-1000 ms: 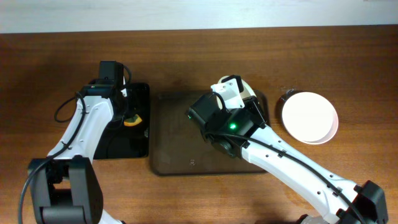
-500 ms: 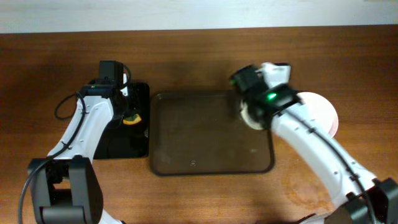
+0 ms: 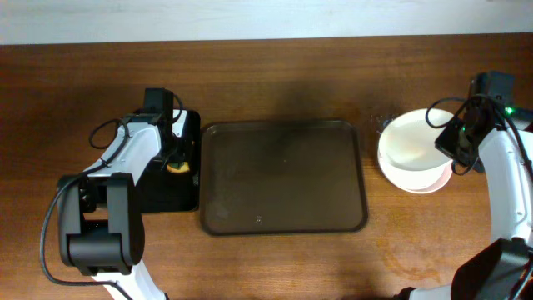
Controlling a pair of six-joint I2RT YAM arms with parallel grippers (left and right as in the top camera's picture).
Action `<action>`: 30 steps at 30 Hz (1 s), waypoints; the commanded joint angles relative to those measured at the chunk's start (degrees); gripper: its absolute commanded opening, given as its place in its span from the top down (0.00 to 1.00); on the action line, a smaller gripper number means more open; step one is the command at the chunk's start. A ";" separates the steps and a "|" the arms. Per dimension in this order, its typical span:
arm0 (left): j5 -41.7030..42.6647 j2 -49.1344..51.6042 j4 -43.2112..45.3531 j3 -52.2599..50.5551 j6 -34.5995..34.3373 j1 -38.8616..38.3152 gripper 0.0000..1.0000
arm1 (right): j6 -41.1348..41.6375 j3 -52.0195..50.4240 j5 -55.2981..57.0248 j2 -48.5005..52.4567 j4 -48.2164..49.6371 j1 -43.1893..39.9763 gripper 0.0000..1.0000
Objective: Clean dirty plates on tray and stack at the side
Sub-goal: 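Carry the back-right plate with the right gripper onto the side stack, then lower the sponge into the black tray and open the left gripper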
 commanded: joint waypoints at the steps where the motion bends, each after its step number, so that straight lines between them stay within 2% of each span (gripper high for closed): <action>1: -0.13 1.86 -0.13 0.31 1.36 0.15 0.93 | -0.96 -3.39 -1.20 1.64 2.16 -1.95 0.96; 2: -0.13 1.86 -0.33 0.33 1.36 0.15 0.87 | -0.94 -3.93 -1.27 1.64 2.71 -2.19 0.96; 3: -0.13 1.75 -0.85 0.44 1.36 0.15 0.84 | -0.96 -4.26 -1.46 1.64 3.19 -2.29 0.87; 5: -0.13 0.96 -3.56 1.92 1.33 0.15 0.79 | -1.49 -4.26 -1.95 1.62 3.08 -2.25 0.61; 8: -0.13 -2.14 -6.86 5.14 0.85 0.13 0.62 | -7.08 -4.26 -10.27 1.60 1.27 -2.23 0.58; 11: -0.13 -5.66 -6.54 5.81 0.85 0.15 0.57 | -9.94 -4.26 -15.74 0.57 0.20 -2.21 0.58; 12: -0.11 -6.75 -6.12 5.81 0.85 0.15 0.60 | -10.47 -4.26 -16.94 -0.13 -0.11 -2.21 0.59; 14: -0.13 -7.28 -5.22 5.81 0.74 0.15 0.96 | -11.15 -4.26 -18.43 -1.20 -0.61 -2.21 0.64; 15: -0.15 -7.08 -4.96 5.77 0.39 0.15 1.00 | -11.67 -4.26 -19.02 -1.49 -0.63 -2.21 0.68; 18: -0.13 -5.60 -3.43 5.49 -2.19 0.15 1.00 | -11.89 -4.26 -19.06 -1.66 -0.63 -1.31 0.82; 30: -0.74 8.98 -4.09 4.83 -3.54 0.15 1.00 | -12.09 -4.26 -18.21 -1.66 -0.50 2.29 0.83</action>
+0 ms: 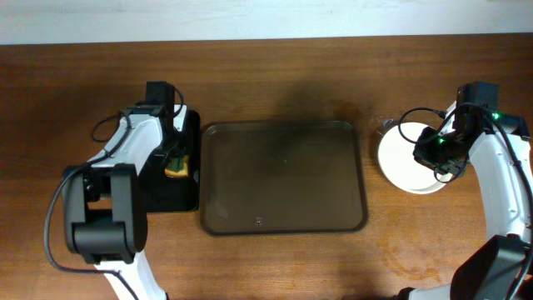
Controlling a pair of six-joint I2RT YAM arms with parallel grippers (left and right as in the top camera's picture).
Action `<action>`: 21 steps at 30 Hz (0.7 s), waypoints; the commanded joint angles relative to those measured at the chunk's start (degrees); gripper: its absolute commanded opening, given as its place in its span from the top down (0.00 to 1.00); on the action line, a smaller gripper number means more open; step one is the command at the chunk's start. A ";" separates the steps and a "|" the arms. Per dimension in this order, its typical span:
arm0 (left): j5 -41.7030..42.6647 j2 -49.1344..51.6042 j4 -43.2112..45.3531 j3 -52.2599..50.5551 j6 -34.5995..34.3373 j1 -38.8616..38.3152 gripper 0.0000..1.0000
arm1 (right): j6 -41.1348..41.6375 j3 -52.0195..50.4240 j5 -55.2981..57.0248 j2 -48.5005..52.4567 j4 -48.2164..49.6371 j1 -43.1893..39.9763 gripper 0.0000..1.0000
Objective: Clean dirty plates on tray and stack at the side
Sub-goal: 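Lower the sponge into the black tray and open the left gripper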
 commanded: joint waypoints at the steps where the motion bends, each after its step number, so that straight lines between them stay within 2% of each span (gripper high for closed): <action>1: -0.81 5.20 -1.38 -0.37 -1.95 0.17 1.00 | -0.24 -0.31 -0.09 -1.22 -0.02 0.24 0.83; 4: -0.76 4.70 -3.34 1.11 -1.92 0.15 0.97 | -0.24 -0.31 -0.09 -1.22 -0.11 0.24 0.83; 7: -0.81 2.54 -9.33 6.80 -1.90 0.15 0.92 | -0.24 -0.31 -0.09 -1.25 -0.09 0.24 0.83; 11: -0.85 -1.42 -14.14 10.54 -1.92 0.17 0.76 | -0.24 -0.31 -0.09 -1.22 -0.17 0.24 0.83; 13: -0.83 -1.44 -14.75 10.19 -1.95 0.17 0.78 | -0.24 -0.31 -0.09 -1.22 -0.17 0.24 0.83; 16: -0.79 -1.36 -13.22 7.02 -4.35 0.15 0.89 | -0.24 -0.31 -0.09 -1.25 -0.28 0.24 0.83; 18: -0.52 -1.36 -8.90 3.37 -4.55 0.15 0.99 | -0.24 -0.31 -0.09 -1.22 -0.26 0.24 0.84; 21: -0.61 -1.36 -3.91 -2.58 -4.76 0.15 1.00 | -0.22 -0.31 -0.09 -1.22 -0.33 0.24 0.84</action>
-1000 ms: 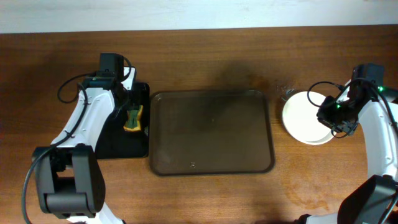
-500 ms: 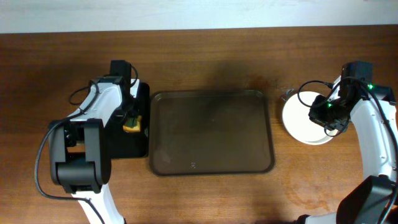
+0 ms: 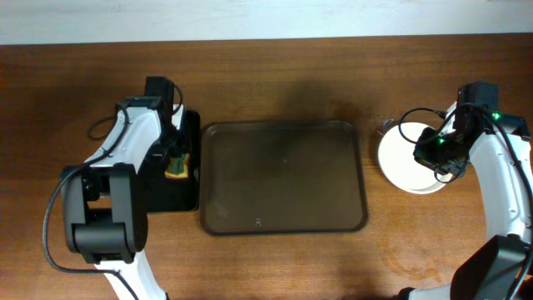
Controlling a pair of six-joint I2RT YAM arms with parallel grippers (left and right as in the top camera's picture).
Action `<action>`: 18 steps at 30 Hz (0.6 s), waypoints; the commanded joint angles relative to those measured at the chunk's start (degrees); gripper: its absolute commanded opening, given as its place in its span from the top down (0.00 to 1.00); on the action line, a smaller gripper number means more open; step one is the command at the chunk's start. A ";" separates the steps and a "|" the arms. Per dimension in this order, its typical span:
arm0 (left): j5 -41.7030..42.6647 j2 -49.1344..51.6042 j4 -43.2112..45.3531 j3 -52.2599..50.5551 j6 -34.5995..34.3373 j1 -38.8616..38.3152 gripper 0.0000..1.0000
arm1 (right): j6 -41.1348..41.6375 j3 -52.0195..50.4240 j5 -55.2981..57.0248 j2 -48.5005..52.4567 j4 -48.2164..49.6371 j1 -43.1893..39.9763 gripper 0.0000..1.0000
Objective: Clean dirty plates on tray and stack at the side
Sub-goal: 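Lower the sponge into the black tray and open the left gripper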
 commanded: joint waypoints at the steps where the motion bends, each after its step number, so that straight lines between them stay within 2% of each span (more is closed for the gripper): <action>1: -0.26 -0.94 3.91 -7.17 -0.98 0.17 1.00 | -0.20 -0.31 -0.11 -1.22 -0.20 0.24 0.84; 3: -3.34 -0.94 8.44 -11.37 -4.28 0.17 1.00 | -0.20 -0.31 -0.11 -1.25 -0.37 0.24 0.84; 4: -4.02 -0.94 9.79 -12.20 -5.49 0.22 0.96 | -0.22 -0.31 -0.09 -1.22 -0.42 0.24 0.84; 7: -3.80 -1.18 11.41 -10.67 -5.84 0.55 0.78 | -0.22 -0.31 -0.09 -1.22 -0.63 0.24 0.84; 9: -3.85 -1.95 9.44 -6.27 -5.81 0.81 0.60 | -0.22 -0.31 -0.09 -1.22 -0.76 0.24 0.84; 13: -3.69 -2.43 1.18 1.14 -5.84 0.76 0.61 | -0.22 -0.31 -0.11 -1.22 -0.83 0.24 0.84; 15: -0.37 -3.02 -5.57 2.93 -5.84 0.74 0.63 | -0.22 -0.31 -0.09 -1.22 -0.83 0.24 0.84; 18: 4.02 -3.98 -10.12 2.99 -5.79 0.74 0.66 | -0.22 -0.31 -0.09 -1.22 -0.83 0.24 0.84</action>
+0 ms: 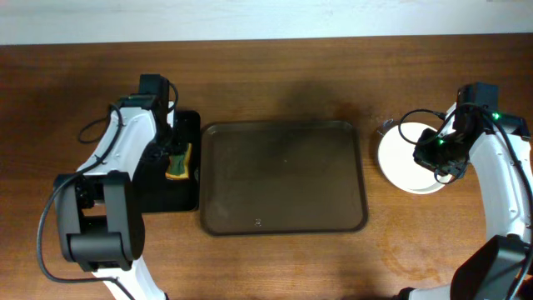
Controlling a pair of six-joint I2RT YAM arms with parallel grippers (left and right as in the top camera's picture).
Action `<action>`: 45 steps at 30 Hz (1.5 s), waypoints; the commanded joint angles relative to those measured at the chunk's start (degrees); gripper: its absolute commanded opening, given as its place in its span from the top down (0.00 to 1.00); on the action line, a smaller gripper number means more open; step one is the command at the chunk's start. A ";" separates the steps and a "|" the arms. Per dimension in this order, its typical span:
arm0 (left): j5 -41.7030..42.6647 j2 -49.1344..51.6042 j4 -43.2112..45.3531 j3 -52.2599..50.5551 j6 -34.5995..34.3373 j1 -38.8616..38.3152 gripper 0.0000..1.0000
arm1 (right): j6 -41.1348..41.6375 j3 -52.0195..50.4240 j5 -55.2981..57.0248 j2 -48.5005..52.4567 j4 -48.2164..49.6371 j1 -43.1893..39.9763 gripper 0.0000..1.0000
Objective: Clean dirty plates on tray and stack at the side
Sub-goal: 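Lower the sponge into the black tray and open the left gripper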
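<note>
The brown tray (283, 177) lies in the middle of the table with no plate on it. A stack of white plates (404, 158) sits flat to its right. My right gripper (439, 158) rests over the stack's right part; its dark fingers blur together, so their state is unclear. At the left, a yellow and green sponge (178, 162) lies in a black bin (175, 196). My left gripper (169, 154) hangs right beside the sponge, dark against the bin, and whether it holds the sponge cannot be told.
A small clear object (385, 125) stands at the upper left rim of the plate stack. The table's far edge runs along the top of the view. Both arm bases sit at the near corners.
My left arm has shifted a little to the left and back, and more of the sponge shows in the bin. The right gripper and the plates have not moved.
At first my right gripper held a white plate tilted above the stack while my left gripper was at the sponge in the bin. A second later the plate lay flat on the stack. Since then the right arm has stayed put and the left has only edged leftward.
</note>
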 commanded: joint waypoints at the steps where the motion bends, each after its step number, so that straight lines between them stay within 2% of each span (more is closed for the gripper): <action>1: 6.71 -1.31 -4.00 0.68 -0.48 0.13 0.67 | -0.20 -0.31 -0.09 -1.22 0.00 0.24 0.84; 4: 6.75 -1.29 -5.29 -0.33 -0.52 0.13 0.79 | -0.20 -0.31 -0.09 -1.22 0.00 0.24 0.84; 8: 5.09 -1.03 -2.43 -5.62 -0.55 0.02 0.80 | -0.20 -0.31 -0.09 -1.22 0.00 0.24 0.84; 13: 2.16 -0.96 11.17 -15.82 -1.36 0.09 0.83 | -0.20 -0.31 -0.11 -1.22 -0.44 0.24 0.85; 14: 2.23 -0.96 13.94 -17.40 -2.03 0.09 0.85 | -0.20 -0.31 -0.09 -1.25 -0.61 0.24 0.85; 16: 2.25 -0.96 15.80 -18.23 -2.67 0.09 0.98 | -0.20 -0.31 -0.09 -1.22 -0.68 0.24 0.85; 17: 2.25 -1.11 15.72 -17.66 -2.64 0.09 0.99 | -0.20 -0.31 -0.09 -1.22 -0.68 0.24 0.85; 18: 2.25 -1.27 15.37 -16.98 -2.64 0.09 0.95 | -0.20 -0.31 -0.09 -1.22 -0.63 0.24 0.85; 19: 2.25 -1.75 14.32 -15.85 -2.64 0.09 0.83 | -0.20 -0.31 -0.09 -1.22 -0.63 0.24 0.85; 24: 2.47 -9.03 9.51 -11.10 -2.64 0.07 0.67 | -0.20 -0.31 -0.09 -1.25 -0.59 0.24 0.85; 28: 2.47 -17.90 7.91 -11.10 -2.62 0.02 0.41 | -0.66 -0.28 -0.15 -1.81 -0.50 0.26 0.84; 30: 2.47 -19.69 7.76 -11.10 -2.01 0.02 0.36 | -1.29 -0.28 -0.31 -3.13 -0.15 0.37 0.83; 32: 4.33 -20.41 7.41 -11.10 2.10 0.02 0.33 | -3.39 -0.28 -0.33 -6.10 0.00 1.46 0.78; 34: 6.14 -20.92 4.39 -11.10 4.48 0.02 0.31 | -5.18 -0.31 -0.26 -10.47 -0.31 4.13 0.62; 35: 6.38 -21.31 3.02 -11.10 4.44 0.04 0.27 | -5.16 -0.31 -0.07 -12.48 -1.03 5.49 0.48; 36: 6.60 -21.92 2.16 -11.13 4.42 0.04 0.18 | -5.11 -0.31 -0.09 -14.29 -1.53 6.78 0.28; 37: 6.82 -22.67 1.36 -11.13 4.42 0.02 0.10 | -5.09 -0.37 -0.07 -15.91 -1.92 7.91 0.02; 38: 6.80 -23.98 0.22 -11.21 4.42 0.02 0.00 | -5.11 -0.66 -0.02 -17.75 -2.12 8.94 0.02; 41: 6.78 -30.64 -0.15 -14.34 3.32 0.02 0.00 | -4.85 -3.13 1.40 -23.56 -2.27 9.94 0.02; 45: 6.97 -44.02 4.42 -23.61 3.37 0.02 0.00 | -4.92 -9.49 1.62 -34.53 -0.72 9.94 0.02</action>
